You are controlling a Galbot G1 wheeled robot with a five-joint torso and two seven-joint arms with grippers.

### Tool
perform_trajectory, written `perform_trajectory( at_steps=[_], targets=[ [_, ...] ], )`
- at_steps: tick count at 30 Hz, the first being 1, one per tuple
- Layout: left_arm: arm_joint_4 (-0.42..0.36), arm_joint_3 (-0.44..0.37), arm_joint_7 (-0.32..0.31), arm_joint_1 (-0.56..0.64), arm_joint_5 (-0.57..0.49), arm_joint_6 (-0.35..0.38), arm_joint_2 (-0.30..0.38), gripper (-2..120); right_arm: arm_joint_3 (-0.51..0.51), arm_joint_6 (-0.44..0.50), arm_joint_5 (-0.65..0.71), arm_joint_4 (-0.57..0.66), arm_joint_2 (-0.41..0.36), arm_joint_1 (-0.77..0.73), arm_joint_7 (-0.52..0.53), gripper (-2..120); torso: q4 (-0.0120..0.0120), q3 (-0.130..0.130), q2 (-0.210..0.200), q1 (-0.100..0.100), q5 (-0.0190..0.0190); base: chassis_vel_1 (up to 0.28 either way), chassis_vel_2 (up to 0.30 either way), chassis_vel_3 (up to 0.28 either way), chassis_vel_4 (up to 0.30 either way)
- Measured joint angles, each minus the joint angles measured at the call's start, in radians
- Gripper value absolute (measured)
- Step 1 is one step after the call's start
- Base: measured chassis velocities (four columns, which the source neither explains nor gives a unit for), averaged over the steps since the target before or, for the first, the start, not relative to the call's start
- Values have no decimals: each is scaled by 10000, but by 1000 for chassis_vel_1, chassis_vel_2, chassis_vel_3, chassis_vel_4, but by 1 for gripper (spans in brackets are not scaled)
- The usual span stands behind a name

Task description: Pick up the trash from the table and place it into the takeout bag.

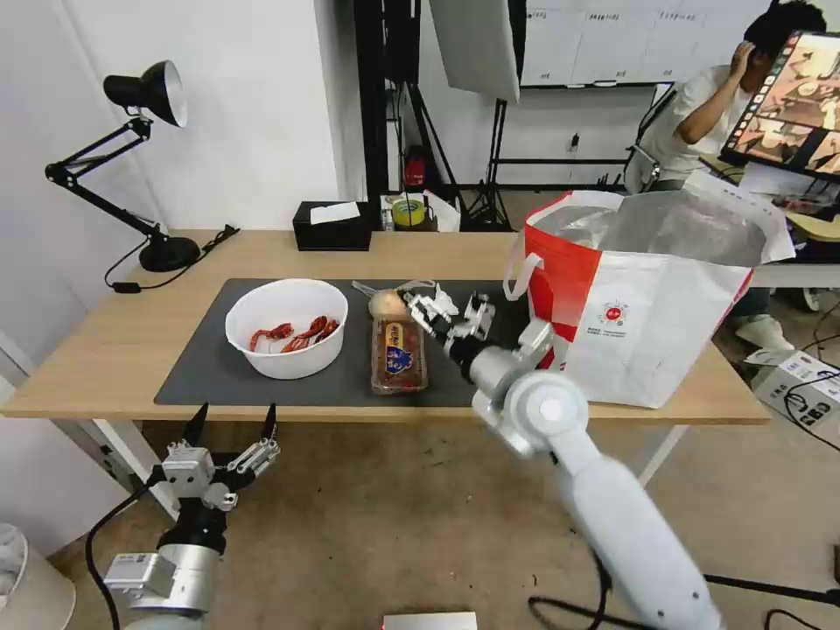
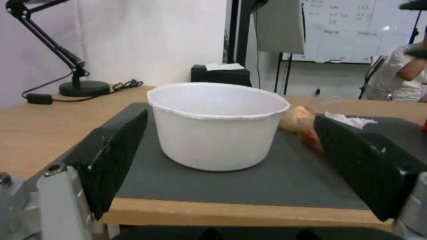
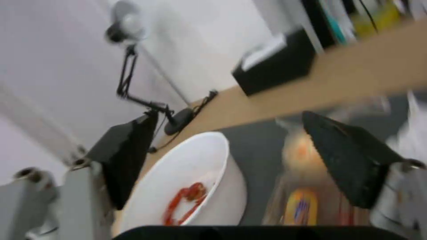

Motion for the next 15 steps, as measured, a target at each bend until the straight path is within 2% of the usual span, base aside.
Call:
perform_trajectory(
  at_steps=[1, 2, 5, 6, 9, 12, 13, 14, 15],
  targets=[
    [-23, -11, 11, -5, -18, 0, 1, 100, -233, -33, -676, -296, -281, 382, -816, 76, -1, 0, 0, 0, 1, 0, 0, 0, 0],
    [-23, -11, 11, -5, -18, 0, 1, 100, -233, -33, -676, -296, -281, 382, -816, 76, -1, 0, 0, 0, 1, 0, 0, 0, 0],
    [-73, -53, 157, -6, -69, 0, -21, 100, -849, -75, -2049, -1112, -773, 1331, -2652, 63, 1, 0, 0, 0, 0, 0, 0, 0, 0],
    [-73, -53, 157, -6, -69, 0, -21, 100, -849, -75, -2049, -1112, -773, 1331, -2652, 63, 1, 0, 0, 0, 0, 0, 0, 0, 0],
    [-122, -64, 241, 17, -91, -10, -47, 100, -1582, -40, -3575, -2279, -883, 2170, -4184, 45, 1, 1, -1, 0, 1, 0, 0, 0, 0],
    [-125, -67, 248, 17, -100, -13, -52, 100, -1825, 22, -4006, -2666, -849, 2401, -4550, 41, -1, 1, 0, 0, -1, 0, 0, 0, 0],
    [-129, -69, 253, 15, -107, -17, -54, 100, -2036, 85, -4269, -2986, -807, 2551, -4778, 36, 0, 1, 0, 0, -1, 0, 0, 0, 0],
    [-135, -70, 261, -1, -120, -22, -48, 100, -2554, 237, -4566, -3805, -613, 2958, -5201, 24, 1, 1, 0, 1, 0, 0, 0, 0, 0],
    [-135, -70, 261, -1, -120, -22, -48, 100, -2554, 237, -4566, -3805, -613, 2958, -5201, 24, 1, 1, 0, 1, 0, 0, 0, 0, 0]
  ],
)
